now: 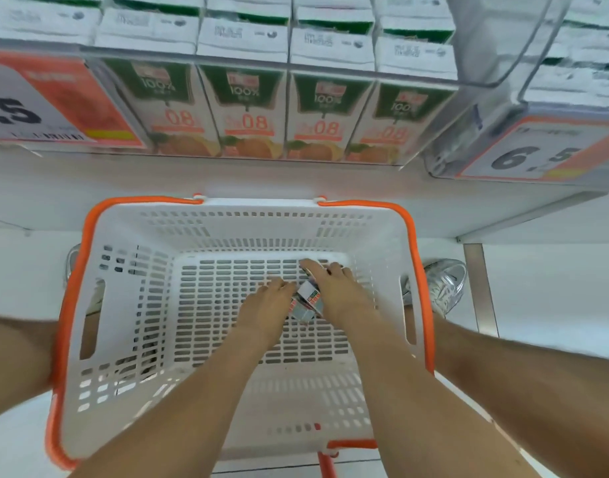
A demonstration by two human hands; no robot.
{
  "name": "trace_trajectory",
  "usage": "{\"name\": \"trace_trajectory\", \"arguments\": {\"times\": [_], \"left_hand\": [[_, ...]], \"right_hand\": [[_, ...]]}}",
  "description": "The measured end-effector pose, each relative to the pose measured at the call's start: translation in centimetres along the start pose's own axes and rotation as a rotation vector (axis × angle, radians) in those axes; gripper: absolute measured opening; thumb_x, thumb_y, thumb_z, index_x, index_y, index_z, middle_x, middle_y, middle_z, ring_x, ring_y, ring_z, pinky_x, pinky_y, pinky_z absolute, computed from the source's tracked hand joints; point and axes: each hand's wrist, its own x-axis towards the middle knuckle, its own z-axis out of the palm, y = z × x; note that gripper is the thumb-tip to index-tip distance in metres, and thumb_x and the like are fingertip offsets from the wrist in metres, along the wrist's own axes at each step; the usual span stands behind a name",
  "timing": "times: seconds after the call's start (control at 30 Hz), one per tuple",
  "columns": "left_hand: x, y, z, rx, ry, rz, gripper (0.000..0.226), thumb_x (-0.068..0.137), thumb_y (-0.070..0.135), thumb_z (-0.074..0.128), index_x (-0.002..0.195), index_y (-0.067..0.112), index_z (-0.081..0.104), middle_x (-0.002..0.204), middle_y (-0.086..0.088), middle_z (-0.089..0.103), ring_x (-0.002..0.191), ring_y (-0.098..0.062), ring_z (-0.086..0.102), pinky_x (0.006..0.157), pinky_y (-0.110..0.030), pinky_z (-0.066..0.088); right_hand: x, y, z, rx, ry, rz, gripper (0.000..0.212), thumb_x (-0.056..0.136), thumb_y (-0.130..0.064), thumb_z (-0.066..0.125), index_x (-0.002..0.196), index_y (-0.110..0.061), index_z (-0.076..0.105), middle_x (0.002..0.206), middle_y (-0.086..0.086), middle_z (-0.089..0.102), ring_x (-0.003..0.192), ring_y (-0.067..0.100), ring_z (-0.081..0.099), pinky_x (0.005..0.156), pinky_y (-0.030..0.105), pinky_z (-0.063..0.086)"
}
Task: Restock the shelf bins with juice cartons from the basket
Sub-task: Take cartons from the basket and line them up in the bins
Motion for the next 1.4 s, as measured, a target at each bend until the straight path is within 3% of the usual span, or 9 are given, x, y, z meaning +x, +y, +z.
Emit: {"name": "trace_trajectory", "arguments": {"times": [0.07,0.17,0.43,0.53,0.67,0.83,1.0,1.23,1.4], "left_hand": [[0.1,-0.3,0.4,0.04,0.04,-0.013,0.069,0.085,-0.004,0.072,0.142,0.023,0.044,0.137,-0.002,0.049,0.112,-0.027,0.059,0.077,-0.04,0.051],[-0.2,-1.4,1.1,0.0,0.116,0.004,0.05,0.093,0.007,0.072,0.134,0.024,0.049,0.134,0.001,0.057,0.119,-0.025,0.056,0.089,-0.04,0.051],[-2.8,-5.1,-1.4,-0.705,0.118,-0.108,0.02,0.095,0.029,0.075,0.106,0.018,0.062,0.106,-0.004,0.058,0.084,-0.02,0.056,0.065,-0.021,0.043],[-4.2,-5.7,-4.3,-0.862,0.09,-0.11,0.027,0.093,0.034,0.076,0.084,0.016,0.059,0.082,-0.005,0.061,0.07,-0.02,0.06,0.061,-0.03,0.048],[-7.0,-5.5,-9.3,-0.954,0.067,-0.038,0.06,0.085,0.064,0.072,0.09,0.005,0.061,0.088,-0.003,0.06,0.077,-0.018,0.056,0.072,-0.034,0.046],[-11.7,-3.0,-15.9,-1.105,0.0,0.039,0.042,0.103,0.044,0.061,0.105,0.003,0.072,0.095,-0.008,0.077,0.084,-0.016,0.066,0.084,-0.037,0.057],[-16.7,-3.2,-21.4,-1.022,0.069,0.13,0.062,0.091,0.055,0.072,0.104,-0.006,0.069,0.082,-0.009,0.065,0.075,-0.019,0.057,0.071,-0.033,0.046],[-21.5,-2.5,-27.1,-0.892,0.293,0.209,0.036,0.085,0.059,0.077,0.102,0.027,0.077,0.11,0.003,0.076,0.108,-0.024,0.07,0.096,-0.047,0.057],[-23.8,-1.5,-32.6,-0.831,0.421,0.343,0.024,0.092,0.047,0.075,0.101,0.025,0.077,0.102,-0.002,0.077,0.093,-0.023,0.075,0.083,-0.043,0.059]], "right_hand": [[0.1,0.0,-0.2,0.039,0.031,0.015,0.102,0.083,0.009,0.068,0.154,-0.044,0.017,0.13,0.013,0.045,0.117,0.036,0.051,0.079,0.045,0.05],[-0.2,-0.1,-0.9,0.08,0.065,0.059,0.085,0.082,0.001,0.073,0.143,-0.036,0.026,0.118,0.014,0.049,0.101,0.037,0.058,0.066,0.044,0.045],[-2.3,-0.9,-2.4,0.11,0.071,0.156,0.061,0.083,-0.022,0.075,0.123,-0.031,0.03,0.1,0.009,0.057,0.079,0.03,0.061,0.063,0.041,0.049],[-3.2,-1.3,-4.2,0.363,0.128,0.202,0.047,0.087,-0.01,0.059,0.122,-0.027,0.032,0.082,0.006,0.058,0.068,0.024,0.057,0.055,0.033,0.042],[-6.0,-3.1,-8.8,0.748,0.092,0.091,0.029,0.095,-0.005,0.043,0.115,-0.026,0.045,0.071,0.008,0.054,0.057,0.02,0.046,0.05,0.026,0.038],[-11.0,-6.3,-13.6,0.967,0.154,-0.104,0.019,0.103,-0.015,0.04,0.11,-0.029,0.052,0.068,0.004,0.042,0.054,0.015,0.04,0.06,0.03,0.036],[-15.9,-9.0,-17.2,0.966,0.039,-0.341,0.032,0.099,-0.003,0.063,0.118,-0.021,0.044,0.074,0.011,0.066,0.055,0.014,0.052,0.053,0.022,0.043],[-18.8,-11.0,-20.7,0.929,0.186,-0.447,0.048,0.086,-0.023,0.081,0.113,-0.029,0.043,0.094,0.03,0.072,0.069,0.032,0.061,0.066,0.048,0.047],[-21.1,-13.2,-25.1,0.847,0.469,-0.516,0.044,0.094,-0.029,0.079,0.133,-0.029,0.058,0.105,-0.002,0.078,0.089,0.011,0.075,0.079,0.031,0.059]]}}
